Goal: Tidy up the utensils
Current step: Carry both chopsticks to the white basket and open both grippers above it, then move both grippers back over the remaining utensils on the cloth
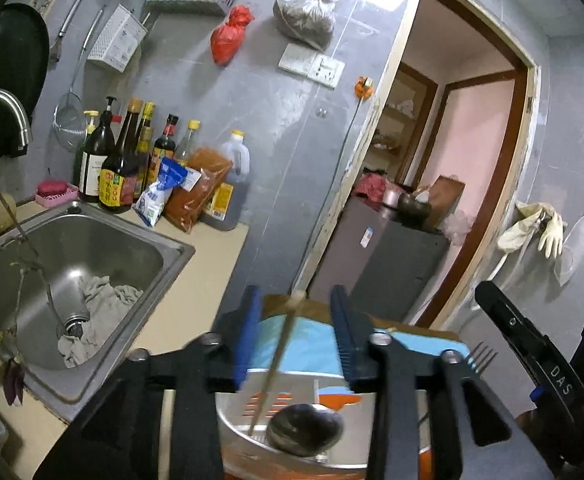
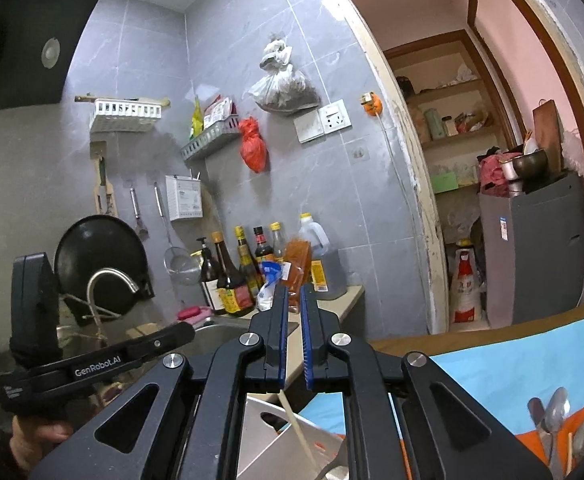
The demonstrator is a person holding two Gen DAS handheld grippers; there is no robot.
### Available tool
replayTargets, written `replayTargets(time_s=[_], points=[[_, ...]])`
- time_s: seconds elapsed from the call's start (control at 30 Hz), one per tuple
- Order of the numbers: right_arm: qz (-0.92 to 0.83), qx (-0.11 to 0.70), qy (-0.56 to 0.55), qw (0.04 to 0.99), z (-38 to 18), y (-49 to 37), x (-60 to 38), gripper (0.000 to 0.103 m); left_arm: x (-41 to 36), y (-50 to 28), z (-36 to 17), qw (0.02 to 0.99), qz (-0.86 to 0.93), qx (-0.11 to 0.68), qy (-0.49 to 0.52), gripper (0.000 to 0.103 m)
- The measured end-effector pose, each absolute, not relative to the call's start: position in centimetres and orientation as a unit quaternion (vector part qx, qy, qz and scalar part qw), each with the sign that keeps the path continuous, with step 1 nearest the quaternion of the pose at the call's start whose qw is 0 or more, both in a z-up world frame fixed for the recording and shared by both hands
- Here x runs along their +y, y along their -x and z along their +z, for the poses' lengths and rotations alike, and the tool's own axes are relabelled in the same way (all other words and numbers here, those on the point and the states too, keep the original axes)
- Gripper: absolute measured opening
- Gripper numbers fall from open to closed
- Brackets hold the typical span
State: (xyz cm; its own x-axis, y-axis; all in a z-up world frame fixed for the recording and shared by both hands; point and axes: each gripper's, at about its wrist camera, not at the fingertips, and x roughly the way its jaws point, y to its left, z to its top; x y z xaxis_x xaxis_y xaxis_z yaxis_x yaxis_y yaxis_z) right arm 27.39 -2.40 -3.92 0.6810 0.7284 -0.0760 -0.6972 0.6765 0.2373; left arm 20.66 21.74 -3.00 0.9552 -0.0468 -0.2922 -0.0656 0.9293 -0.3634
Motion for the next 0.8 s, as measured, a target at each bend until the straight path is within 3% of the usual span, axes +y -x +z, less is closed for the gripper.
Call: replayTargets(time_s=[0.17, 0.23, 0.33, 0.47, 0.53, 0.67, 0.8], points=[[0.394, 0.090, -0.128, 0.906, -1.6, -26.6, -4.9, 0.029, 19.5, -19.7, -0.5, 0.976, 0.007, 0.142, 0.167, 0.037], [0.389, 0.086, -0.135, 0.907, -0.6, -26.2, -6.2, 0.034, 18.3, -19.1, 0.7, 0.980, 0.011, 0.132, 0.150, 0.053], [0.376, 0.086, -0.149, 0.911, 0.7, -25.8, -8.6, 0.058, 16.3, -18.3, 2.4, 0.984, 0.009, 0.122, 0.130, 0.071], [0.341, 0.082, -0.145, 0.925, 2.4, -25.2, -12.3, 0.076, 13.7, -17.4, 4.5, 0.988, 0.007, 0.105, 0.114, 0.085], [0.326, 0.076, -0.136, 0.932, 3.0, -24.5, -14.1, 0.079, 12.3, -17.2, 5.3, 0.989, 0.012, 0.103, 0.105, 0.095], [0.287, 0.064, -0.096, 0.951, 3.8, -22.7, -17.6, 0.099, 9.3, -16.8, 6.1, 0.991, 0.010, 0.106, 0.083, 0.098], [0.255, 0.075, -0.064, 0.962, 3.5, -21.4, -20.8, 0.103, 5.8, -16.7, 5.9, 0.992, -0.010, 0.110, 0.061, 0.099]])
